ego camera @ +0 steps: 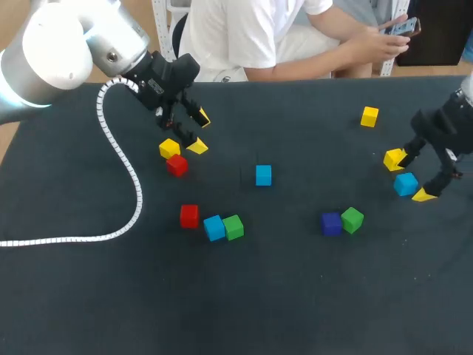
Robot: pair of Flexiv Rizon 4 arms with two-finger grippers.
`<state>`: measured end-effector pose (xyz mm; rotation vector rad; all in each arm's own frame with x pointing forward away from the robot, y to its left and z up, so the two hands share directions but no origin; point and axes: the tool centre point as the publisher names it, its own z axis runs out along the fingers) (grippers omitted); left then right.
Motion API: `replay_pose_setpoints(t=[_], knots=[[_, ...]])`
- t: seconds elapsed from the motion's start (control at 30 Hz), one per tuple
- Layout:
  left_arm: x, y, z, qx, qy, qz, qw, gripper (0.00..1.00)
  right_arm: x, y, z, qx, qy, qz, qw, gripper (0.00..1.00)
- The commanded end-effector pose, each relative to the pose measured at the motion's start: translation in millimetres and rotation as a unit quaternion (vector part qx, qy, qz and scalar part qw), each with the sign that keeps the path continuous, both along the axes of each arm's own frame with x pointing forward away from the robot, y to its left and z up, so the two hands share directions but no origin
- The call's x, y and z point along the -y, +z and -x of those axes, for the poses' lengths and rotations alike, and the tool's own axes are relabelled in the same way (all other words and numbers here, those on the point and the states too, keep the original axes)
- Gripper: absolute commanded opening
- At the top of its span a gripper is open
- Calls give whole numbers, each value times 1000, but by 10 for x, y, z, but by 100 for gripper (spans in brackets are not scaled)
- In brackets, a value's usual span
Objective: Place the blue cubes, place green cubes on the blue cubes, place the yellow cubes on the green cubes, then place the red cubes on the yellow cubes, and place purple cube on the red cubes.
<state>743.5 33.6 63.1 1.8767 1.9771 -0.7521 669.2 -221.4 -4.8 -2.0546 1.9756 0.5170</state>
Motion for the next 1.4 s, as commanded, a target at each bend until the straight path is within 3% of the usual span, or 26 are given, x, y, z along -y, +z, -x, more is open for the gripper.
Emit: replay_pose_setpoints(t=[0.03, 0.07, 0.13, 0.2, 0.33, 0.7, 0.87, 0.9, 0.93, 0.97, 1.4], knots=[[1, -1, -31, -2, -3, -1, 1000, 100, 41, -11, 79, 1, -1, -4, 1000, 100], [1, -1, -31, -2, -3, -1, 1000, 100, 48, -22, 88, -1, -1, -4, 1000, 100], [1, -1, -31, -2, -3, -1, 1000, 100, 53, -28, 116, -3, -3, -6, 1000, 82], [1, -1, -31, -2, -3, -1, 1000, 100, 55, -33, 127, -6, -3, -12, 1000, 76], [1, -1, -31, -2, -3, -1, 1000, 100, 53, -7, 144, -7, -2, -24, 1000, 100], [1, -1, -31, -2, -3, -1, 1000, 100, 23, 68, 86, 1, 8, -31, 1000, 100], [1, -1, -31, -2, -3, -1, 1000, 100, 3, 66, 96, 2, 15, -30, 999, 82], [1, -1, -31, -2, -3, -1, 1000, 100, 1, 61, 99, 1, 16, -30, 999, 74], [1, -1, -31, -2, -3, -1, 1000, 100, 1, 58, 101, 1, 17, -29, 999, 57], [1, -1, -31, -2, -3, -1, 1000, 100, 1, 54, 103, 1, 17, -29, 999, 49], [1, -1, -31, -2, -3, -1, 1000, 100, 9, 20, 120, 0, 19, -27, 999, 39]])
